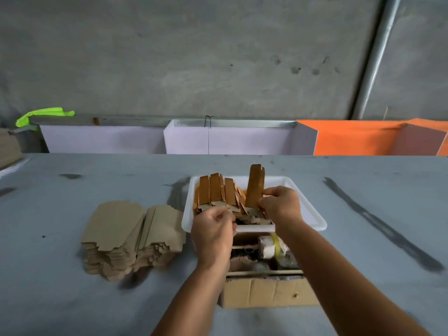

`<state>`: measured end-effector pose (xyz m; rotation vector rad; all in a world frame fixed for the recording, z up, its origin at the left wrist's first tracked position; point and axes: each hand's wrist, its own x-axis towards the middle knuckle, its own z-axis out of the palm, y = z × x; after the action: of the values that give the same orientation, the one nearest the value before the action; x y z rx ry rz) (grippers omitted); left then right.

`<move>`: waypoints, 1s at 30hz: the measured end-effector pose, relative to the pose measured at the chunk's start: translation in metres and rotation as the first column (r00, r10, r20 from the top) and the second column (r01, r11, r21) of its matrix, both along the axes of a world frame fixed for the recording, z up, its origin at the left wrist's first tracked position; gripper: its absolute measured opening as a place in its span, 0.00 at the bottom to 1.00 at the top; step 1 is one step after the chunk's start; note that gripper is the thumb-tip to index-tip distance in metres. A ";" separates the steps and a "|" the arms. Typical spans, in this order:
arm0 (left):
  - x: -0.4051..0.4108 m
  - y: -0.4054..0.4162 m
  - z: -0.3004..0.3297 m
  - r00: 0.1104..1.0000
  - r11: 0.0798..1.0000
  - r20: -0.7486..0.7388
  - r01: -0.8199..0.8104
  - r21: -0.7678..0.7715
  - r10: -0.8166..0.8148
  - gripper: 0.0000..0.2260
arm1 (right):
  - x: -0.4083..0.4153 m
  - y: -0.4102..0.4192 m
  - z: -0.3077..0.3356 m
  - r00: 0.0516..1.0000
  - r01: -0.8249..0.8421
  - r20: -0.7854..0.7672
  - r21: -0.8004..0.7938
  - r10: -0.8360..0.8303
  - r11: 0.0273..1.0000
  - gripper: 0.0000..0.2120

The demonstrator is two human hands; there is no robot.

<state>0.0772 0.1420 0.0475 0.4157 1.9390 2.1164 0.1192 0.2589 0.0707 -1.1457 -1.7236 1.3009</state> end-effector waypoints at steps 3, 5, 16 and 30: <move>-0.010 0.006 -0.007 0.999 0.997 -0.044 -0.022 -0.073 0.019 0.06 | -0.013 0.037 -0.006 0.989 0.055 0.135 0.071 -0.064 0.996 0.10; -0.015 0.009 -0.009 0.999 0.995 -0.046 -0.026 -0.095 0.022 0.06 | -0.024 0.054 -0.013 0.971 0.062 0.225 0.095 -0.082 0.993 0.08; -0.022 0.003 -0.013 1.000 0.998 0.007 -0.026 -0.061 0.027 0.10 | -0.049 0.057 -0.028 0.767 -0.181 0.641 0.216 0.000 0.960 0.13; -0.045 -0.085 -0.049 0.894 0.899 0.195 -0.427 0.101 0.403 0.14 | -0.076 -0.116 -0.015 0.641 -0.768 0.748 0.627 0.175 0.130 0.18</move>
<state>0.0321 0.0570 -0.0019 -0.1774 1.9164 2.4617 0.0434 0.1433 0.0553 -0.0723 -2.8361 -0.0706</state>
